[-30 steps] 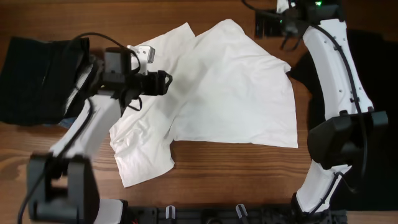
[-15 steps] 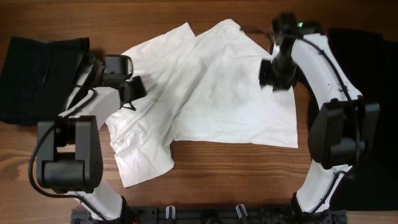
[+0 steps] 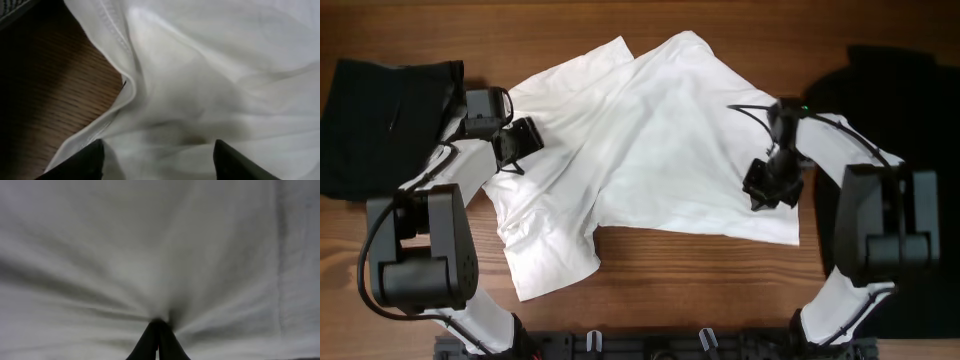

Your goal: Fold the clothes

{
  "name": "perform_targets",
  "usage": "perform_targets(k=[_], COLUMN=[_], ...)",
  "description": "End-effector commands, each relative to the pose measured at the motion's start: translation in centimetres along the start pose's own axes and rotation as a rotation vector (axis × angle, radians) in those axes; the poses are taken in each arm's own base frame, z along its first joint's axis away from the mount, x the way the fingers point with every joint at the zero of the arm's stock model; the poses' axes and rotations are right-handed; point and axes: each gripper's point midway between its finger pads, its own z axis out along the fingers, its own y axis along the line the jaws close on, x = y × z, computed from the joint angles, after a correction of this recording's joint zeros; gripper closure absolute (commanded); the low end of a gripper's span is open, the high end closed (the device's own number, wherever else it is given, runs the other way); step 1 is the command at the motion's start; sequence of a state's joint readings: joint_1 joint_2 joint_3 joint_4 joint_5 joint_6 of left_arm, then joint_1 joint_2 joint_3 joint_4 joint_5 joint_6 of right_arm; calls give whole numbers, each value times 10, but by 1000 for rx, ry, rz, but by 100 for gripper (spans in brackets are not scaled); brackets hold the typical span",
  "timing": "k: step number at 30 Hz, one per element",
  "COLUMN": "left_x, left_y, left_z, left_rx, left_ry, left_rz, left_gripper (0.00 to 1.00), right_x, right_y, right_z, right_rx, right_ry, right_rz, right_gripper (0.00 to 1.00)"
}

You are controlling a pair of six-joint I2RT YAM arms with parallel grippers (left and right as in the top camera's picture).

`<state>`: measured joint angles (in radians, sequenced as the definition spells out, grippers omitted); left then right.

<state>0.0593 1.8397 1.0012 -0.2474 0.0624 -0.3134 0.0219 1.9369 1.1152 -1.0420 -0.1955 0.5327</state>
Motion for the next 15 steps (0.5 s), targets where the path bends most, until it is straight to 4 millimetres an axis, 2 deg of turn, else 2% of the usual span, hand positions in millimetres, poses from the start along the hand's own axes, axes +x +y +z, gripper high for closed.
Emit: perform_targets(k=[1, 4, 6, 8, 10, 12, 13, 15], left_x=[-8, -7, 0, 14, 26, 38, 44, 58], left_y=[-9, -14, -17, -18, -13, -8, -5, 0], left_z=[-15, -28, -35, -38, -38, -37, -36, -33], left_rx=[37, 63, 84, 94, 79, 57, 48, 30], left_ry=[-19, -16, 17, 75, 128, 175, 200, 248], left_rz=[29, 49, 47, 41, 35, 28, 25, 14], left_gripper=[25, 21, 19, 19, 18, 18, 19, 23], right_x=[24, 13, 1, -15, -29, -38, -40, -39], right_y=[-68, -77, -81, -78, -65, -49, -39, -21], right_z=[47, 35, 19, -6, -35, -66, -85, -122], right_rx=[156, 103, 53, -19, -110, -205, -264, -378], right_ry=[156, 124, 65, -30, -139, -253, -312, -427], right_rz=[226, 292, 321, 296, 213, 117, 65, -26], right_gripper=[96, 96, 96, 96, 93, 78, 67, 52])
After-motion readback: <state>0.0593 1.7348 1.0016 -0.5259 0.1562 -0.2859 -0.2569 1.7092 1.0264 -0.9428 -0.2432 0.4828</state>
